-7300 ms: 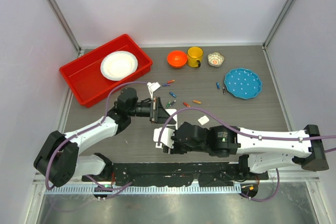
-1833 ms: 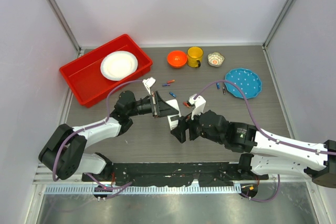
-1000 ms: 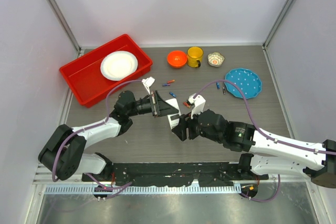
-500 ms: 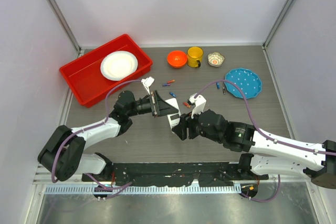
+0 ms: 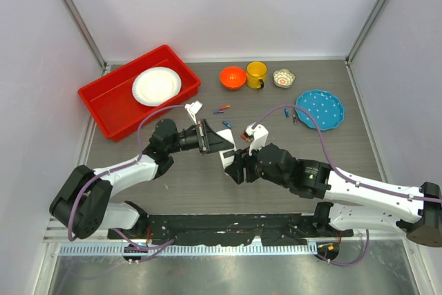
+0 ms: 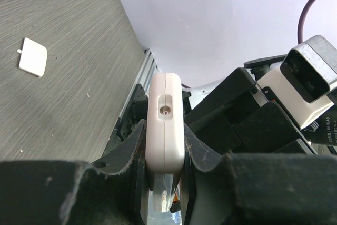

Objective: Load the batteries into the remote control

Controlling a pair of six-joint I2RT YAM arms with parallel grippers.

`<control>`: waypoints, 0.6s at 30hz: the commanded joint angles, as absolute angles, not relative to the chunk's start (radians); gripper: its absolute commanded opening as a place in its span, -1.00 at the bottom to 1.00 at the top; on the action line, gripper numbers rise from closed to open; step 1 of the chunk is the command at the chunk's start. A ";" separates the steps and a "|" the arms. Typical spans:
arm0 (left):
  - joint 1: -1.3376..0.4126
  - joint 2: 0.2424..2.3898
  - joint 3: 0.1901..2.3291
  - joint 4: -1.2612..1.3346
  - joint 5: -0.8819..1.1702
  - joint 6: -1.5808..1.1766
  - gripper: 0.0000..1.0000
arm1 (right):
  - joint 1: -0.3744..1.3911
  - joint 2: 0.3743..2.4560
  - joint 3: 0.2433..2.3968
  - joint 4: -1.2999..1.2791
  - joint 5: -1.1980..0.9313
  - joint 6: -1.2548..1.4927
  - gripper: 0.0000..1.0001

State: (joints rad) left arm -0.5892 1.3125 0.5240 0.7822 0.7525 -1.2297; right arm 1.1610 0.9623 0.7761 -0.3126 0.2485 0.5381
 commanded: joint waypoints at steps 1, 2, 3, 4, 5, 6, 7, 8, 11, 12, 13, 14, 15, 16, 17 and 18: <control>-0.592 1.262 0.572 0.862 0.788 -1.282 -1.00 | 1.152 0.997 0.785 -0.385 0.278 0.526 -0.66; -0.591 1.264 0.572 0.862 0.787 -1.282 -1.00 | 1.152 0.999 0.784 -0.385 0.278 0.526 -0.64; -0.591 1.264 0.572 0.864 0.788 -1.282 -1.00 | 1.152 0.999 0.782 -0.387 0.279 0.525 -0.56; -0.591 1.262 0.572 0.864 0.787 -1.284 -1.00 | 1.152 0.996 0.781 -0.385 0.282 0.526 -0.52; -0.591 1.262 0.572 0.865 0.787 -1.285 -1.00 | 1.152 0.996 0.781 -0.387 0.282 0.523 -0.48; -0.591 1.261 0.572 0.864 0.788 -1.285 -0.99 | 1.152 0.994 0.781 -0.387 0.285 0.525 -0.39; -0.591 1.261 0.574 0.864 0.788 -1.284 -1.00 | 1.152 0.994 0.779 -0.388 0.285 0.523 -0.36; -0.591 1.261 0.574 0.862 0.787 -1.285 -0.99 | 1.152 0.989 0.779 -0.387 0.284 0.525 -0.32; -0.592 1.262 0.574 0.862 0.788 -1.284 -1.00 | 1.152 0.989 0.782 -0.387 0.282 0.526 -0.17; -0.591 1.266 0.572 0.862 0.788 -1.284 -1.00 | 1.152 0.985 0.784 -0.387 0.279 0.528 -0.15; -0.592 1.269 0.571 0.862 0.787 -1.284 -1.00 | 1.152 0.988 0.787 -0.388 0.279 0.528 -0.14; -0.591 1.269 0.569 0.862 0.787 -1.282 -1.00 | 1.152 0.986 0.790 -0.387 0.278 0.529 -0.10; -0.591 1.275 0.568 0.864 0.788 -1.284 -1.00 | 1.152 0.985 0.793 -0.387 0.278 0.529 -0.09; -0.591 1.275 0.568 0.864 0.788 -1.282 -1.00 | 1.152 0.985 0.793 -0.387 0.275 0.532 -0.07; -0.592 1.278 0.566 0.864 0.787 -1.282 -0.99 | 1.152 0.983 0.796 -0.387 0.275 0.534 -0.03; -0.592 1.279 0.565 0.864 0.787 -1.279 -1.00 | 1.152 0.980 0.798 -0.384 0.273 0.535 -0.02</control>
